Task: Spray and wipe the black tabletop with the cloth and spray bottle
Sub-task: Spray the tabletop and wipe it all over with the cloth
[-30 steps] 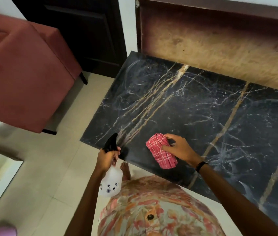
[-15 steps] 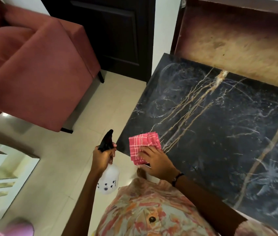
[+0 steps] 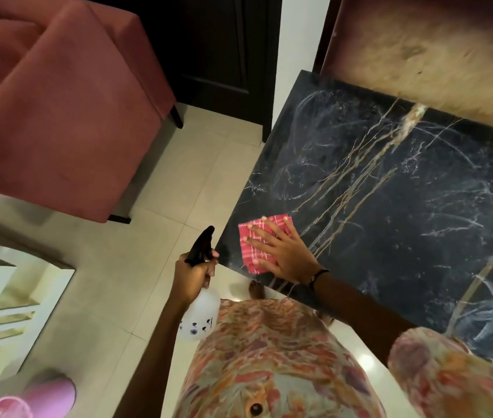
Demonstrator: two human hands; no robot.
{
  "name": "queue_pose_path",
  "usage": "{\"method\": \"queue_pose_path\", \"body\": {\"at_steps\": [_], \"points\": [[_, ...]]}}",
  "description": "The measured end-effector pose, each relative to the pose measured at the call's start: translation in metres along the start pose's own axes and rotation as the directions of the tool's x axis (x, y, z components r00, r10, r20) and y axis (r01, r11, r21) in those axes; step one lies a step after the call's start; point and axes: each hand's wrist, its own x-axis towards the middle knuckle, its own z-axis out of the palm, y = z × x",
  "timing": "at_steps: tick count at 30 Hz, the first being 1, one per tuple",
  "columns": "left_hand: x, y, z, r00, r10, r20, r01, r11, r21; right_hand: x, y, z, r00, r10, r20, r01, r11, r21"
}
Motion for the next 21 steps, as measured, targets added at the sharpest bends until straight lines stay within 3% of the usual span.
{"method": "queue_pose_path", "body": {"at_steps": [4, 9, 14, 18, 21], "points": [[0.005, 0.002, -0.003, 1.000, -0.008, 0.006, 0.008, 1.000, -0.002, 0.043, -0.020, -0.009, 0.995, 0.096, -0.005, -0.096, 0.995, 0.022], [0.009, 0.000, -0.007, 1.000, -0.012, -0.004, 0.012, 0.999, 0.049, 0.036, -0.061, 0.012, 0.995, -0.095, -0.004, 0.095, 0.995, -0.034], [0.008, 0.003, -0.006, 1.000, 0.012, 0.029, -0.012, 1.000, -0.001, -0.014, -0.018, 0.012, 0.976, -0.206, -0.071, 0.203, 0.978, -0.051], [0.008, 0.001, -0.009, 1.000, 0.009, 0.023, -0.009, 1.000, -0.013, 0.000, 0.017, 0.001, 0.996, -0.080, -0.034, 0.079, 0.996, -0.051], [0.006, -0.003, -0.011, 1.000, 0.006, 0.015, -0.006, 1.000, -0.013, 0.036, 0.002, -0.008, 0.997, 0.071, -0.024, -0.071, 0.997, -0.002]]}}
